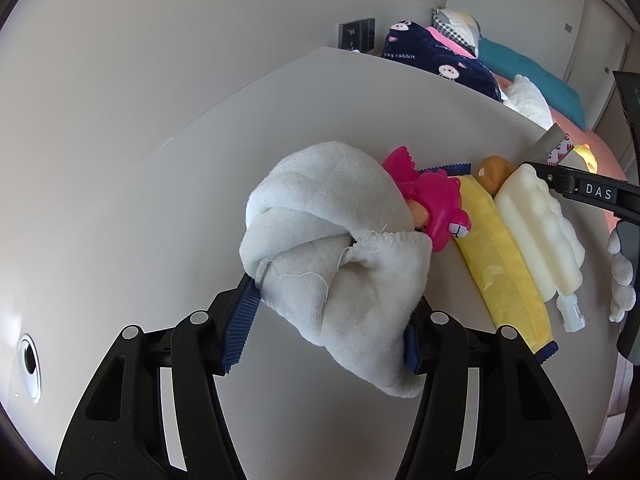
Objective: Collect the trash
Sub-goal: 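Grasp the white towel with the left tool while the right grasps the grey corner guard pack, then carry the towel and corner guard pack over the black bin and release both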
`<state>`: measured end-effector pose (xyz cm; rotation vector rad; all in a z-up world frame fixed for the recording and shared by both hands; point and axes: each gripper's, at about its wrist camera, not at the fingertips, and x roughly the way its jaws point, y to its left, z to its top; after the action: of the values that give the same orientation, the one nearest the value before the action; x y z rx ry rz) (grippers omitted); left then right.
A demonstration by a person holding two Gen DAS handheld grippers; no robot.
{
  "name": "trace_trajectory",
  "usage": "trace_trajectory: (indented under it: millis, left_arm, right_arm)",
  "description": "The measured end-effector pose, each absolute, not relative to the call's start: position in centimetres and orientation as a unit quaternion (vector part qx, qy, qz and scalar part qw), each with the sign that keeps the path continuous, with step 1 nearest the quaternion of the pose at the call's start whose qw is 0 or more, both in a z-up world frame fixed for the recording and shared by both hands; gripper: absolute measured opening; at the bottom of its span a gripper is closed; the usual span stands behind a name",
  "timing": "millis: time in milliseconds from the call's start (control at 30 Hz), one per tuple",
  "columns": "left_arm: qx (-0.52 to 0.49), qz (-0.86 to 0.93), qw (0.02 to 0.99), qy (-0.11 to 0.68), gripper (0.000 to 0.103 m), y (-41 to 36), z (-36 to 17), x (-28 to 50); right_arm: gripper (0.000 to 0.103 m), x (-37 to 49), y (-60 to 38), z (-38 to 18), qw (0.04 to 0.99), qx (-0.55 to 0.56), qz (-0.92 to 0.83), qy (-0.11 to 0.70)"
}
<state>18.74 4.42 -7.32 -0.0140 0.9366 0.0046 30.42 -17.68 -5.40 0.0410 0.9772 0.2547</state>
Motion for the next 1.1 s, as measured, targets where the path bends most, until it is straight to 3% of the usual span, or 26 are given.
trace_trajectory:
  millis: [267, 533, 1100]
  left_arm:
    - [-0.034, 0.001, 0.897, 0.441, 0.047, 5.1, -6.8, 18.2]
    - [-0.029, 0.013, 0.906, 0.423, 0.029, 4.6, -5.9, 17.4]
    - [-0.037, 0.003, 0.916, 0.400, 0.028, 3.0, -2.1, 13.7]
  right_arm:
    - [0.062, 29.2, -18.5, -4.2, 0.884, 0.026, 0.119, 0.452]
    - [0.062, 27.6, -20.1, -2.7, 0.891, 0.031, 0.105, 0.440]
    - [0.062, 22.2, -22.1, 0.4, 0.896, 0.049, 0.118, 0.425]
